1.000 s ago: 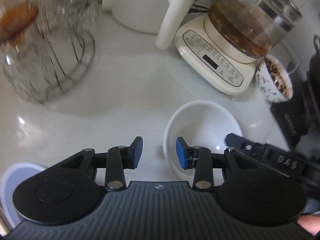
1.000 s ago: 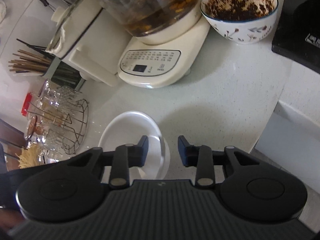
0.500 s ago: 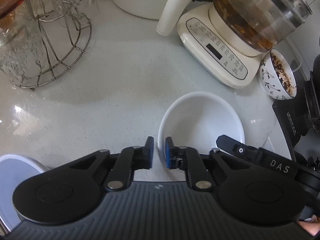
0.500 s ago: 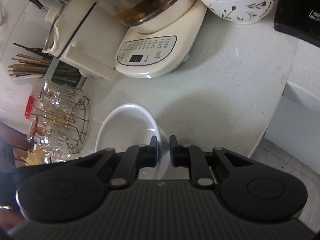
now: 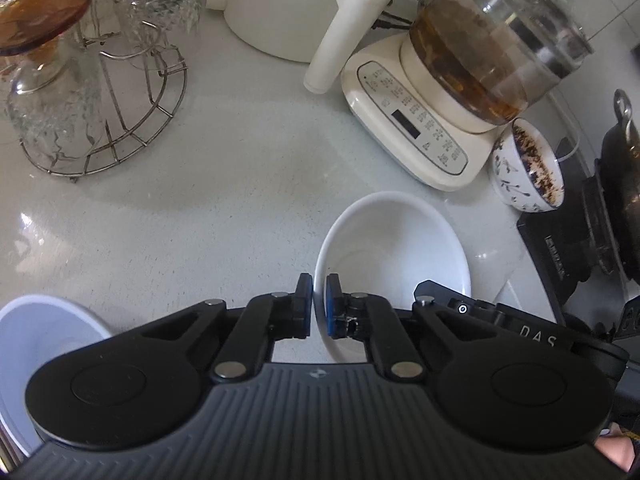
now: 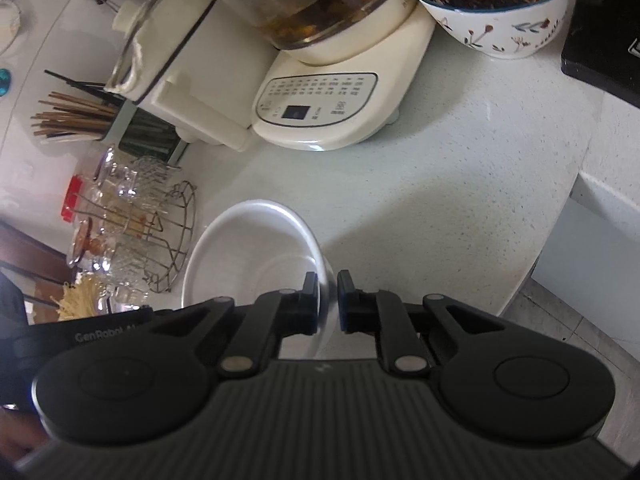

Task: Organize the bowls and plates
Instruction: 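Lift the white bowl and carry it over the nested translucent bowls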

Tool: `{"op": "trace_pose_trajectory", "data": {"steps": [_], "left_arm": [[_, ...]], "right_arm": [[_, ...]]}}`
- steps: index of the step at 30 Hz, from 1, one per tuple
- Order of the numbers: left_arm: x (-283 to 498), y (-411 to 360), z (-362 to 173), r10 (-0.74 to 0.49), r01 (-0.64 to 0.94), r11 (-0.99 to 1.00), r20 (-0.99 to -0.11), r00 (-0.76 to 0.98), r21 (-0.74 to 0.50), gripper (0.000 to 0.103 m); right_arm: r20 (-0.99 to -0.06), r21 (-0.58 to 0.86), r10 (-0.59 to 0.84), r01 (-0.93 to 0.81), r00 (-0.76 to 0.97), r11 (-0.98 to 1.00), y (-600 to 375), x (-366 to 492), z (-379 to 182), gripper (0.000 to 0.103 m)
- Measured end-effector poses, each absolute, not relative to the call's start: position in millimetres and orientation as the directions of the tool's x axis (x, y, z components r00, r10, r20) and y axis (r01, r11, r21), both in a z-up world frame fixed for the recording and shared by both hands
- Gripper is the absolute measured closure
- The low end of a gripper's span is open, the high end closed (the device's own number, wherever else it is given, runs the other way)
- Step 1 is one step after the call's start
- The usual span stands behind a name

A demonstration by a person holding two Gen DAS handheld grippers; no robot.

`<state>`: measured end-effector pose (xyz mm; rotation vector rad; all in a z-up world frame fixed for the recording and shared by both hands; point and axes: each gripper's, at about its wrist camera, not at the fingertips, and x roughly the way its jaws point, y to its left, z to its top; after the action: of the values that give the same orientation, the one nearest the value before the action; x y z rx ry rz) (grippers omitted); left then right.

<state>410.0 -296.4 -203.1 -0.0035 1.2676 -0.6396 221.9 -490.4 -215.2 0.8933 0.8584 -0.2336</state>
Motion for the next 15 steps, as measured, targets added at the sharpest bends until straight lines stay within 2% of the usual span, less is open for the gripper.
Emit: {"op": "trace_pose_trajectory", "data": {"steps": [15], "left_arm": [[397.4, -274.6, -176.5, -0.518, 0.442, 0.803, -0.836, 0.183, -0.401, 0.094]], "right_arm": [[-0.725, 0.570, 0.149, 0.464, 0.673, 0.678, -479.0, 211.8, -182.9, 0.091]]}}
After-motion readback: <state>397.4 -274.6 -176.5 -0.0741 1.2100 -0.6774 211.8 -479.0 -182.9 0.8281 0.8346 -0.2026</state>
